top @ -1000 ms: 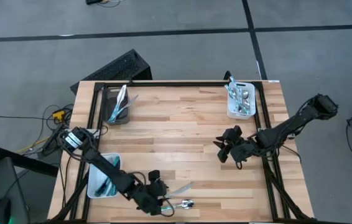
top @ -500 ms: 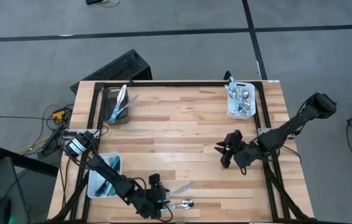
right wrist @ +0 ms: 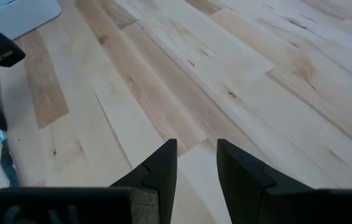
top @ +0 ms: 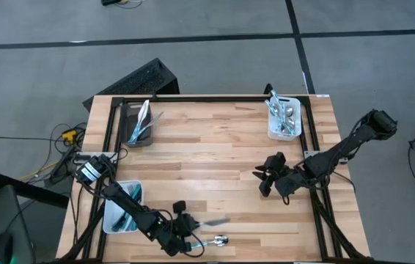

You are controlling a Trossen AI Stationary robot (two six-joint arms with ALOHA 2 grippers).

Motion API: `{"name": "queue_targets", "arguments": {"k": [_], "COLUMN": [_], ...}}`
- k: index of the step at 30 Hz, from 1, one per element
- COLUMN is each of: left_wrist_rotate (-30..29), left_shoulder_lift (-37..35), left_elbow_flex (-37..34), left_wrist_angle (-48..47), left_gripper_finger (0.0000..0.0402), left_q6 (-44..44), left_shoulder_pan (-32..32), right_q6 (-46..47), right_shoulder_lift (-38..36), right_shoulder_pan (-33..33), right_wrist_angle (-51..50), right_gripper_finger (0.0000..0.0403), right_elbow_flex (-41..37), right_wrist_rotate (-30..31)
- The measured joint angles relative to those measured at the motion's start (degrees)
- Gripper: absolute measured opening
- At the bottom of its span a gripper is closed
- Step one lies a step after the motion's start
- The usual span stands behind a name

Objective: Sort silverware by color (type)
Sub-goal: Put the blue white knife into the black bin

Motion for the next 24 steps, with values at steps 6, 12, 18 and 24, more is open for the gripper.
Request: {"name": "queue_targets", "arguments": {"k": [6,12,18,24], "left_wrist_rotate": [-3.5,-16.3,-32.3,-38.1], "left_shoulder_lift": [-1.7,-12.9,-28.3,-43.0], "left_elbow_flex": [-0.3,-0.3,-2.6,-10.2], "left_wrist_angle": [-2.7,-22.7,-50.6,-64.5], "left_gripper_finger": [0.0020,0.0016,0.0017,0.0017], "left_q6": [-0.6,-7.9,-25.4,-37.1], "left_shoulder_pan": [0.1,2.7,10.3,23.0], "right_q6": [-0.1,-0.2,-0.3,-0.4], "right_shoulder_lift": [0.0,0.0,0.0,0.0], "right_shoulder_pan": [0.0,0.0,-0.1,-3.2], "right_wrist_angle": [0.0,0.0,0.1,0.1], "right_gripper_finger": [0.0136,0.0136,0.0136,0.0136], "right_elbow_flex": [0.0,0.0,0.0,0.0], "right_wrist_rotate": [0.1,2.5,9.0,11.6]}}
